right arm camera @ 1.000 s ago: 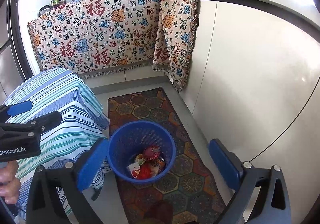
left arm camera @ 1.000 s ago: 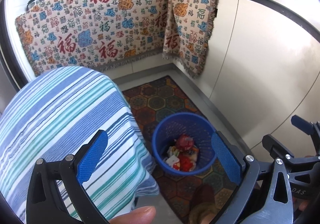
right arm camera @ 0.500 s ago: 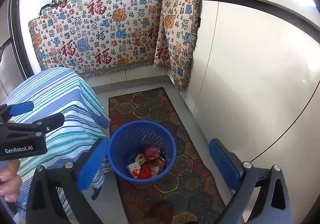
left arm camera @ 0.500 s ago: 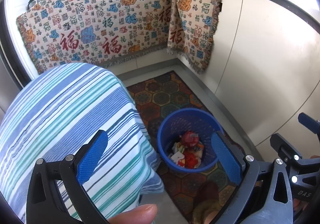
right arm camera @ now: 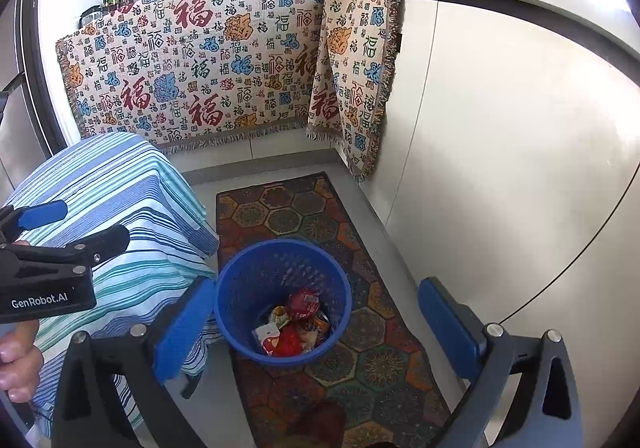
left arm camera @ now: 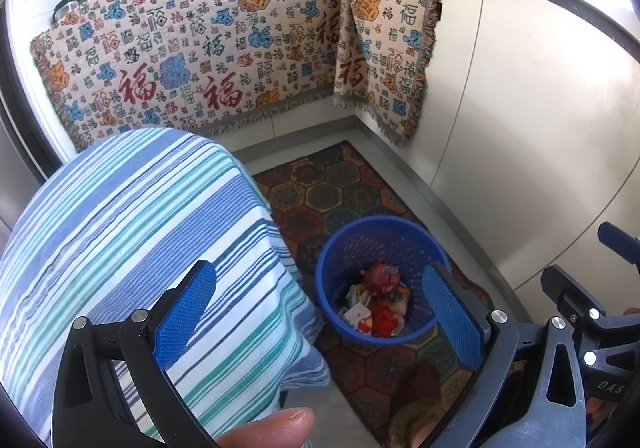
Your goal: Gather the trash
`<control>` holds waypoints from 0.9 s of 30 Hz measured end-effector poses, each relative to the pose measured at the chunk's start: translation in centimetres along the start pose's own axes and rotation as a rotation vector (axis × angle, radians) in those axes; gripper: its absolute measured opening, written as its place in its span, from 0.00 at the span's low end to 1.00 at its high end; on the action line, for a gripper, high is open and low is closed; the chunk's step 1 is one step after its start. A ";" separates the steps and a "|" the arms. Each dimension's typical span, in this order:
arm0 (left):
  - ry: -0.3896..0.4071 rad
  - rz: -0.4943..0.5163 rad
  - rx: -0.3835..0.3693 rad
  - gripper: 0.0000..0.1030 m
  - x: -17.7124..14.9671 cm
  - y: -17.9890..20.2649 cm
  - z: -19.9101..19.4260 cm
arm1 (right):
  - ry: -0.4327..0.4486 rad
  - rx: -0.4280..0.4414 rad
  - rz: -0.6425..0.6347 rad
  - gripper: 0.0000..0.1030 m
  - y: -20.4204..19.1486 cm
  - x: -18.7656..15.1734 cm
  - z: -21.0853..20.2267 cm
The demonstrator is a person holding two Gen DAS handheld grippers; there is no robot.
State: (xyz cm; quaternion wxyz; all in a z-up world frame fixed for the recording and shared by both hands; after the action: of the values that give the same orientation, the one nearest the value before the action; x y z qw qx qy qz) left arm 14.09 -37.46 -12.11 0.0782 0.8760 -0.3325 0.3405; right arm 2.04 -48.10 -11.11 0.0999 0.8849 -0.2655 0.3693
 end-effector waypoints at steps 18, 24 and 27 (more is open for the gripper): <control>-0.001 0.004 -0.008 0.99 0.2 0.1 0.1 | -0.009 -0.005 -0.004 1.00 0.3 -0.1 0.2; 0.001 0.004 -0.009 0.99 0.3 0.1 0.1 | -0.010 -0.005 -0.005 1.00 0.3 -0.1 0.2; -0.001 0.005 -0.014 0.99 0.4 0.2 0.2 | -0.010 -0.006 -0.003 1.00 0.2 -0.1 0.2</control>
State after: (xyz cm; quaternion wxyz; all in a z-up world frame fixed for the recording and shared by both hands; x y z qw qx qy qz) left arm 14.27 -37.90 -11.99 0.0832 0.8748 -0.3370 0.3380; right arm 1.92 -48.31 -11.32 0.1020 0.8868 -0.2659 0.3641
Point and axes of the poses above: each gripper's, at about its wrist camera, not at the fingertips, and z roughly the way its jaws point, y to its right, x to its top, the point moved 3 cm from there along z, roughly the way its jaws point, and after that the axes turned 6 degrees about z, right-handed, at the moved point
